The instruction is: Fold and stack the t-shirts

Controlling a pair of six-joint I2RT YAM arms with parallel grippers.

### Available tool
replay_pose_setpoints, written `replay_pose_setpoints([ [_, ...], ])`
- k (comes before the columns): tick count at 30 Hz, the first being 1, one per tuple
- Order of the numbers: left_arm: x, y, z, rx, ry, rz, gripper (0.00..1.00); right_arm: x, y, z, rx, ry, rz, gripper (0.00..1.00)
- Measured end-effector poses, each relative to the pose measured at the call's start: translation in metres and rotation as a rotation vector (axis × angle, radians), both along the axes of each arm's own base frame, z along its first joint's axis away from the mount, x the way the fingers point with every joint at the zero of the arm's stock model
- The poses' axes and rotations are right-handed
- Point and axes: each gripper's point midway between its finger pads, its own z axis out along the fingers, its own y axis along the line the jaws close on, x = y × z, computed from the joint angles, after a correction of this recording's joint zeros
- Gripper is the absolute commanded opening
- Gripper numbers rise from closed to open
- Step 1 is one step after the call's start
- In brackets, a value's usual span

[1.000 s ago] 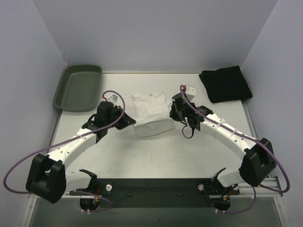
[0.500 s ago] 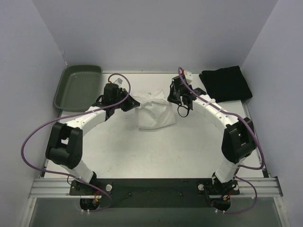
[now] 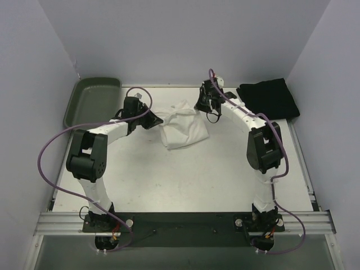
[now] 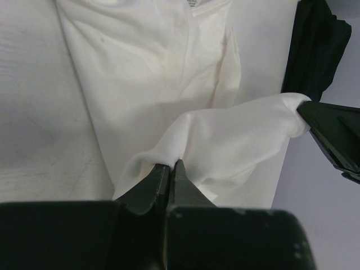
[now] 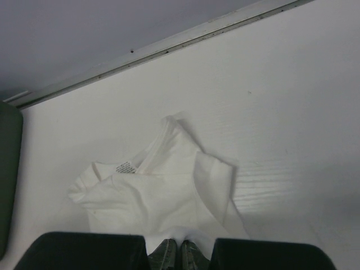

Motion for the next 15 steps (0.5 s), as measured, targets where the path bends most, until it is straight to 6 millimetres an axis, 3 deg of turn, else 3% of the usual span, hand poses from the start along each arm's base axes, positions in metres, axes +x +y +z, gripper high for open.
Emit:
replay_pose_setpoints([
  [6,0.01,0.014,-0.008,-0.016,0.02,0.048,0.0,0.029,0.017,-0.017,0.037,0.015,0.029,0.0],
  [13,0.018,0.03,-0.012,-0.034,0.013,0.118,0.0,0.058,0.043,-0.021,0.096,-0.005,0.082,0.0],
  [14,0.017,0.033,-0.017,-0.031,0.02,0.134,0.0,0.062,0.047,-0.02,0.108,-0.01,0.093,0.04],
  [15,0.012,0.037,-0.025,-0.022,0.033,0.153,0.0,0.067,0.052,-0.019,0.122,-0.021,0.107,0.14],
])
